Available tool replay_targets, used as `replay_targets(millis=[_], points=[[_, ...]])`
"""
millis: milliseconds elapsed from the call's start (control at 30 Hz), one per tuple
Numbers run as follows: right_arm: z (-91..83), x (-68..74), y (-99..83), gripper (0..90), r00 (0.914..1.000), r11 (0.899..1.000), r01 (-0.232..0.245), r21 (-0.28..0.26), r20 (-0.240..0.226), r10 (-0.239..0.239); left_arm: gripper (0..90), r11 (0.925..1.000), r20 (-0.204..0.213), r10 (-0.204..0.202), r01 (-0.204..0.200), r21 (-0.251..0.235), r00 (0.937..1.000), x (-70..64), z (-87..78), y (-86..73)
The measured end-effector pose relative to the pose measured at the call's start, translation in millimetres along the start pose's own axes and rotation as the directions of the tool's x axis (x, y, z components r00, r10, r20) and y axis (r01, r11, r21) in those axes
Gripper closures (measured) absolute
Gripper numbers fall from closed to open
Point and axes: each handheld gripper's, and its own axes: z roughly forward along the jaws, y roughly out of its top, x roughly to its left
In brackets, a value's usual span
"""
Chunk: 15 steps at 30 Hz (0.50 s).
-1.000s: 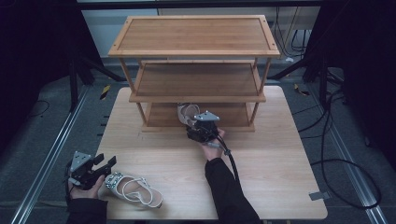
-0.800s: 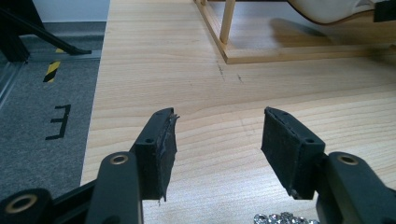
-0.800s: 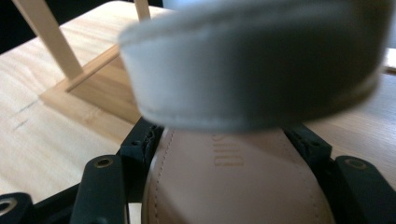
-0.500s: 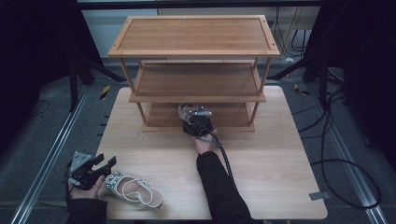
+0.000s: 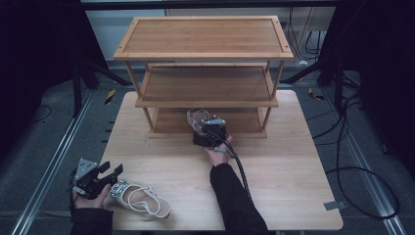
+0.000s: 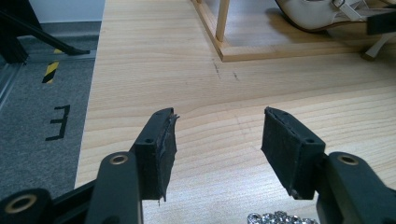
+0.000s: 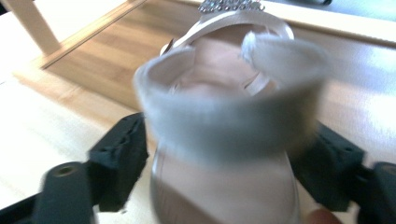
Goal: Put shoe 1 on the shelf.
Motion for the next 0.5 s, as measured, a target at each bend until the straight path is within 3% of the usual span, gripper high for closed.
replay_targets(millis=[133, 300, 433, 500], points=[[-13.1, 1.2, -10.7, 23.4, 0.9995, 1.0, -0.004, -0.018, -0.03, 0.003, 43.3, 1.0, 0.0, -0.001, 0.001, -0.001, 1.0, -0.2, -0.4, 0.0], [-15.4, 1.5, -23.0, 32.1, 0.9989, 1.0, 0.001, 0.012, -0.046, 0.0, 43.6, 1.0, 0.002, -0.002, 0.002, -0.002, 1.0, -0.8, -0.2, 0.2], [-11.4, 1.7, -26.8, 46.5, 0.9986, 0.999, 0.039, 0.028, -0.035, -0.038, 43.7, 1.0, 0.003, -0.005, 0.005, -0.001, 1.0, -0.7, 0.1, -0.1], [-9.8, 2.0, -27.7, 55.6, 0.999, 0.999, 0.029, 0.032, -0.036, -0.028, 43.8, 1.0, 0.002, -0.002, 0.002, -0.001, 1.0, -0.3, -0.1, 0.0]])
